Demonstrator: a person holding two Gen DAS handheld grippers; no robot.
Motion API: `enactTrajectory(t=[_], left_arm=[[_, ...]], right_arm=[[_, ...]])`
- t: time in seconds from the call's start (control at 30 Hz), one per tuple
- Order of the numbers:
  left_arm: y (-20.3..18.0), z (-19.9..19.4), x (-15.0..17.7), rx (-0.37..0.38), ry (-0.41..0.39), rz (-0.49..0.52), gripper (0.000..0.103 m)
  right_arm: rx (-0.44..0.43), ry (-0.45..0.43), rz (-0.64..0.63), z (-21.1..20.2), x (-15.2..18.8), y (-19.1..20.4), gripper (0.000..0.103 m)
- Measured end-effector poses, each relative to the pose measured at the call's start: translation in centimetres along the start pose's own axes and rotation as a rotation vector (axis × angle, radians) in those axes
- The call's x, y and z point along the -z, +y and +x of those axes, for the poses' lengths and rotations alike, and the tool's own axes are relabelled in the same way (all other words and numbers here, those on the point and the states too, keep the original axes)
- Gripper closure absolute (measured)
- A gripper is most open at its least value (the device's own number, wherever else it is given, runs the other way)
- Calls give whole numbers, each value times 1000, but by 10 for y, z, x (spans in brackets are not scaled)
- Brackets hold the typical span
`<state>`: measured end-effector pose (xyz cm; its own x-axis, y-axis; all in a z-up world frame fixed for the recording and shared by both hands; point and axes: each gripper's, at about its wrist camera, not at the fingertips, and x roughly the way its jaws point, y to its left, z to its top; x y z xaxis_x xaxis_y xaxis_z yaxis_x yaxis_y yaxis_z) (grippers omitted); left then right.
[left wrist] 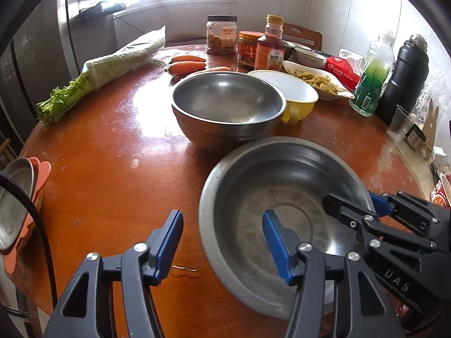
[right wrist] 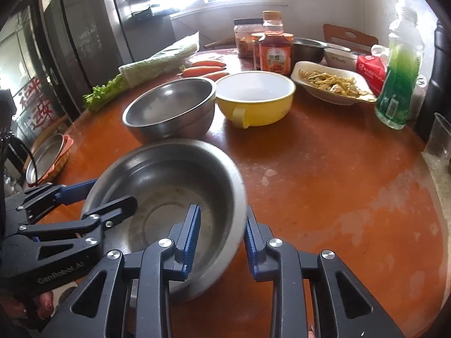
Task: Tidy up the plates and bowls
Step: 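Reach the right gripper to the large steel basin and grasp its rim, then carry the steel basin with the right gripper beside the plate stack, release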
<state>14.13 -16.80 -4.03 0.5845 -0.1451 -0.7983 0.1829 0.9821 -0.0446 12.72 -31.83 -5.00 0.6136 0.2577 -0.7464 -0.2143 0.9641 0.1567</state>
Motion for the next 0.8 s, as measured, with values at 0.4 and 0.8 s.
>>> enactTrajectory(t=[0.4,0.8], left_arm=[[8,4,8,68,27,-49,64],[46,-30,17,25,-32,-90,64]], right_arm=[[-2,24,-3,2,2,11,75],[-71,2,-53,-4,-5,54,75]])
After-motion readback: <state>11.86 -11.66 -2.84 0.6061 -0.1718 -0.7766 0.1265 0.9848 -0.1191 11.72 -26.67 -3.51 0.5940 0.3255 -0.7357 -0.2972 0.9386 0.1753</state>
